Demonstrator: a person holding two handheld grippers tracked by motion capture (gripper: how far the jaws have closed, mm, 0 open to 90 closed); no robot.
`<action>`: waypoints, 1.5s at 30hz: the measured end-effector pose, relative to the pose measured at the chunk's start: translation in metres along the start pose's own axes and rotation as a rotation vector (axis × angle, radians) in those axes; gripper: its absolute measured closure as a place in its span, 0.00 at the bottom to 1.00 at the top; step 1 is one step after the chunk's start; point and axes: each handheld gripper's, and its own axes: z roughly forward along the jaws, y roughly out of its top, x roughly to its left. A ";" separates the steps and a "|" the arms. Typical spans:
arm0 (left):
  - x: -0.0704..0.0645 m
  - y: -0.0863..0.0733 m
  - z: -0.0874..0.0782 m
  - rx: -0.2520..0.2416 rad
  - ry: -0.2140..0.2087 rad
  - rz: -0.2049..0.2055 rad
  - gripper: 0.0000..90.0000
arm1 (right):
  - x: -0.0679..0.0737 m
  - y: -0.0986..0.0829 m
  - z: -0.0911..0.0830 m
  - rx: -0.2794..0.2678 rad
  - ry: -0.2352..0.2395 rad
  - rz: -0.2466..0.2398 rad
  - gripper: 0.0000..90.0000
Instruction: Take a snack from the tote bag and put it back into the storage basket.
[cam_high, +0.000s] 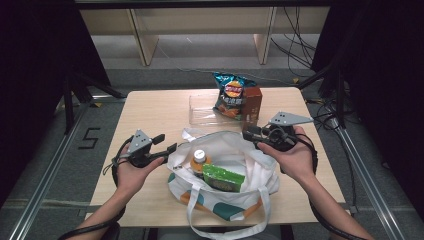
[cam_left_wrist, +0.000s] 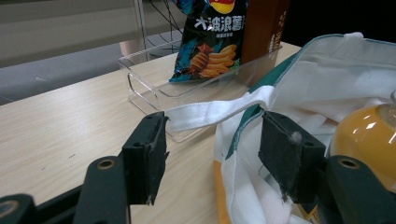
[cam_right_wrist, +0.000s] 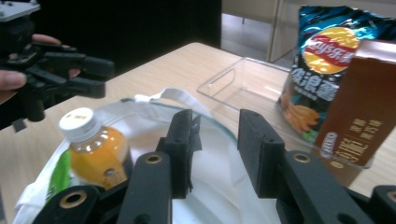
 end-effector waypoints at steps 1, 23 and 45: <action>0.000 0.000 0.000 0.000 0.000 -0.001 0.45 | -0.001 0.000 0.000 0.009 0.020 -0.033 0.74; 0.000 0.000 0.000 0.003 0.000 -0.001 0.45 | 0.030 -0.018 0.002 0.083 0.186 -0.094 0.72; 0.000 0.000 0.000 0.003 -0.001 -0.002 0.45 | 0.054 -0.037 0.004 0.195 0.324 -0.110 0.68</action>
